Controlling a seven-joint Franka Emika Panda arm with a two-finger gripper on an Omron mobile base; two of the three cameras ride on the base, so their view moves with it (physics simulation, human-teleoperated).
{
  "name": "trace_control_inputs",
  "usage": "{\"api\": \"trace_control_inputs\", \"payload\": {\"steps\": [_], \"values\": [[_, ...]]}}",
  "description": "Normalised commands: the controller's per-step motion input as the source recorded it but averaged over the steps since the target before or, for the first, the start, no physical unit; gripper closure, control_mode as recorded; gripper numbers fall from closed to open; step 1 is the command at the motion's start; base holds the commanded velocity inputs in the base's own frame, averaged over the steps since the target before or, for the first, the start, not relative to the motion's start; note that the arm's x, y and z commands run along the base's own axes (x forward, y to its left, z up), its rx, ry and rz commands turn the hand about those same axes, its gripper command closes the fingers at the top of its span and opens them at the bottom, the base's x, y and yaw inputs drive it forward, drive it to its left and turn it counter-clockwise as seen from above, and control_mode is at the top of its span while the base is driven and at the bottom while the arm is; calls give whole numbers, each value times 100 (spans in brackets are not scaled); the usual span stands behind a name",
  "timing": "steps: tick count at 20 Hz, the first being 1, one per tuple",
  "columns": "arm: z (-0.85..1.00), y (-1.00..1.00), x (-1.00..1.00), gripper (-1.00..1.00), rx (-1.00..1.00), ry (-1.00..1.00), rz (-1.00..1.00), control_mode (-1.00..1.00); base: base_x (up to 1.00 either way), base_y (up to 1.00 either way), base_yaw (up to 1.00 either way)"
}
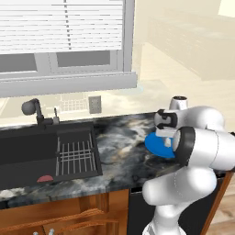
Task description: Pick up the marshmallow and place it in the cup of hot chocolate on the dining counter.
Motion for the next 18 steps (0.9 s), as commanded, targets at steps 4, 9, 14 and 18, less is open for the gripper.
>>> {"api": "trace_control_inputs", "payload": {"steps": [4,9,14,18], "values": [[-11,0,16,-100,0,0,0,-100,0,0,0],[-12,0,22,-100,0,0,1,-100,0,0,0],[-12,0,12,-100,0,0,2,-100,0,0,0],[-14,0,9,-100,0,0,2,-100,0,0,0]]}}
